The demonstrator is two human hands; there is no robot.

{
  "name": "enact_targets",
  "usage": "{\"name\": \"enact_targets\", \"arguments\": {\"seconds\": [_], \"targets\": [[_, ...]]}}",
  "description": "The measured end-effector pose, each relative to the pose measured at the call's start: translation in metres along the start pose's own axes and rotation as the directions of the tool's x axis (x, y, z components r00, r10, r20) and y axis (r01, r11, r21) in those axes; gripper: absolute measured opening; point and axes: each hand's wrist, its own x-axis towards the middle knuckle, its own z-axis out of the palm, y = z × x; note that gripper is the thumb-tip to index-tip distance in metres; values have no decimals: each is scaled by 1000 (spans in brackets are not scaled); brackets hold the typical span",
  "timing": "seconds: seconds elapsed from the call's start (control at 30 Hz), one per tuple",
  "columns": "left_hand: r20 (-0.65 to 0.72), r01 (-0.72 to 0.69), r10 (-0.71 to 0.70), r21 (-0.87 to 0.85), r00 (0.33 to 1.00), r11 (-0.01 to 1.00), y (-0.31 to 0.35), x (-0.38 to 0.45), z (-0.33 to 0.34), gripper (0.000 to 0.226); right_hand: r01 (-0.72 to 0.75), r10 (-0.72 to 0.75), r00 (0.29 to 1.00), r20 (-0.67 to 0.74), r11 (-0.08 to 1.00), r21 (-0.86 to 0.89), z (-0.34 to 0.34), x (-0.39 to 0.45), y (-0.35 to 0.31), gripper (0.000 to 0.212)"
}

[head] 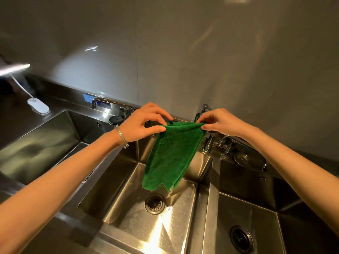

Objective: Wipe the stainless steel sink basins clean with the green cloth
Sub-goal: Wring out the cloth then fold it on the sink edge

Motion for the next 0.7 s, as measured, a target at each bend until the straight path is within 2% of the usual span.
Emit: {"name": "enact_targets", "arguments": {"seconds": [0.1,0.17,0.23,0.3,0.4,0.53,0.63,0.7], "targets": [[47,-4,4,14,999,1000,14,1,-7,18,23,-21,999,-33,998,53,-2,2,-8,14],[120,-11,-9,168,993,986,17,-4,-19,28,49,-45,998,-36,992,118,-4,0,-14,13],[237,-168,61,466,970,869,15,-8,-31,36,71,-67,997,-24,982,174,-4,-3,-19,11],[341,-295,81,642,937,708,14,-12,-38,45,94,-91,996,-20,981,172,-2,-5,-25,16],[322,-258,8,746,947,614,14,-14,-45,50,111,-104,993,-55,984,137,-1,-2,-30,24],[232,-91,-146,771,962,630,15,-19,-48,35,98,-93,994,-62,991,91,-4,0,-35,22],[176,6,-159,653,972,757,21,-23,-53,41,100,-91,992,-85,989,108,0,1,-41,25],[137,142,-247,520,959,842,18,-29,-59,47,100,-83,990,-112,983,152,4,5,-46,24]]}}
